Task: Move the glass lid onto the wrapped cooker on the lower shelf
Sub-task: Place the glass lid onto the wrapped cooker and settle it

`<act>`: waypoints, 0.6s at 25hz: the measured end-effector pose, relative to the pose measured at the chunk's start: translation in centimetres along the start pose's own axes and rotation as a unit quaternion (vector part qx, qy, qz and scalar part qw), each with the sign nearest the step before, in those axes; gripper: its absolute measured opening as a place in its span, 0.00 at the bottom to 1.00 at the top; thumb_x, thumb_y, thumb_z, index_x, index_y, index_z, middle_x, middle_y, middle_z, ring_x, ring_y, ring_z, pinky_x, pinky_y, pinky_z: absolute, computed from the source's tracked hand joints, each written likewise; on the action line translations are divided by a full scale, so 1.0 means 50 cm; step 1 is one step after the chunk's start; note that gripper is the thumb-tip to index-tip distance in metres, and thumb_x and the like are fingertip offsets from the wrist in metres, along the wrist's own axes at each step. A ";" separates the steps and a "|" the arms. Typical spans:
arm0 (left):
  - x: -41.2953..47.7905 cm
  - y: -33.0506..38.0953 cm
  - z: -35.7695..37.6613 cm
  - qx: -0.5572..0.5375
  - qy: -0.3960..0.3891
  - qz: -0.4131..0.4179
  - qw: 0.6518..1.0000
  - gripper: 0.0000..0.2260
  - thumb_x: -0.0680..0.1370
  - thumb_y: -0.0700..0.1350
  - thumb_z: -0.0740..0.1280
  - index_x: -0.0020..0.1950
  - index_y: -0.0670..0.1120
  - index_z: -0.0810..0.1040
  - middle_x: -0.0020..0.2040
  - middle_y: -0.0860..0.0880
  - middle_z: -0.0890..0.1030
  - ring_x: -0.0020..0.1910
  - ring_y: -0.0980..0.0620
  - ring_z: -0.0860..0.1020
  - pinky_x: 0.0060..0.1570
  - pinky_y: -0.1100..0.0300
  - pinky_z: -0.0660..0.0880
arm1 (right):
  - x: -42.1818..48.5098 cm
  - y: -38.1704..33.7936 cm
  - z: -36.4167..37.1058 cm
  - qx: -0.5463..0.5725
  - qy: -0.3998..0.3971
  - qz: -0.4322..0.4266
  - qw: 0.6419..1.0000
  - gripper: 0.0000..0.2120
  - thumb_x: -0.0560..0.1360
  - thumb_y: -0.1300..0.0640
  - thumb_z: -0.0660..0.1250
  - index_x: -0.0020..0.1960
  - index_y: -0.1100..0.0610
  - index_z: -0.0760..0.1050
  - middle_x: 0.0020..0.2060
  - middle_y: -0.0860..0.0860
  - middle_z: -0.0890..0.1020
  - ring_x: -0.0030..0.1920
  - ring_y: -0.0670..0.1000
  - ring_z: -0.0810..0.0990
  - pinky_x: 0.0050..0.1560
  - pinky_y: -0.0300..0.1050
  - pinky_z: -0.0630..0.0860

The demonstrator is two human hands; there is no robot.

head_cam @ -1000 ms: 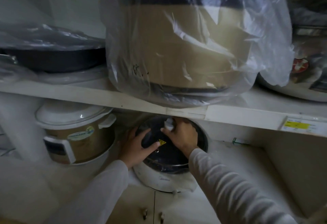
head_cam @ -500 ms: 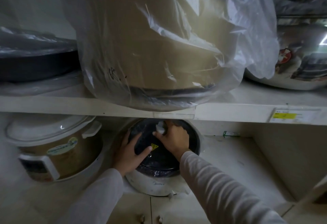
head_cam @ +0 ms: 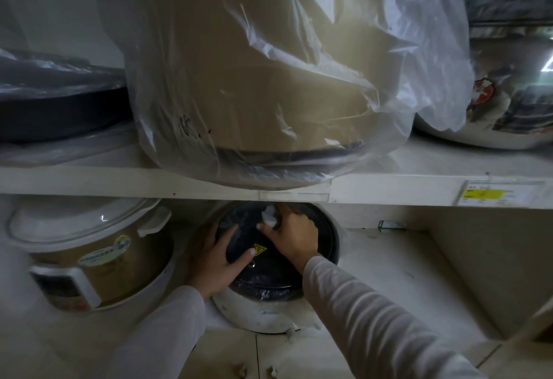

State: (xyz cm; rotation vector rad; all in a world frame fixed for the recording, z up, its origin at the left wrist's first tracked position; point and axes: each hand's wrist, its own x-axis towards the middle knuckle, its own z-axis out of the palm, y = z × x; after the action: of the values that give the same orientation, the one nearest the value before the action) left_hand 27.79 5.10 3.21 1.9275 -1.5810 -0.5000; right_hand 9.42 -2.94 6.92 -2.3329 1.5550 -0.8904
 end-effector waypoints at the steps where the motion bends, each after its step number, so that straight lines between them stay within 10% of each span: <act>1: -0.001 0.006 0.002 0.008 -0.003 0.002 1.000 0.36 0.69 0.73 0.62 0.74 0.65 0.58 0.80 0.51 0.52 0.77 0.45 0.56 0.71 0.45 0.62 | 0.000 0.005 -0.001 -0.004 0.002 -0.004 1.000 0.27 0.71 0.33 0.66 0.63 0.48 0.72 0.55 0.53 0.84 0.56 0.59 0.82 0.59 0.57 0.77; 15: -0.011 0.019 -0.002 0.041 -0.027 -0.007 0.999 0.36 0.73 0.70 0.61 0.77 0.64 0.52 0.81 0.52 0.44 0.79 0.45 0.48 0.72 0.43 0.56 | -0.005 0.045 -0.002 0.034 -0.053 -0.044 0.997 0.34 0.71 0.32 0.65 0.70 0.49 0.67 0.60 0.55 0.81 0.59 0.60 0.80 0.55 0.54 0.77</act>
State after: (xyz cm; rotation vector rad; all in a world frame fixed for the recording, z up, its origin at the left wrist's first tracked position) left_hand 27.03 5.57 3.87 2.0017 -1.6470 -0.5050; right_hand 7.55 -3.68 5.84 -2.3749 1.3686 -0.8104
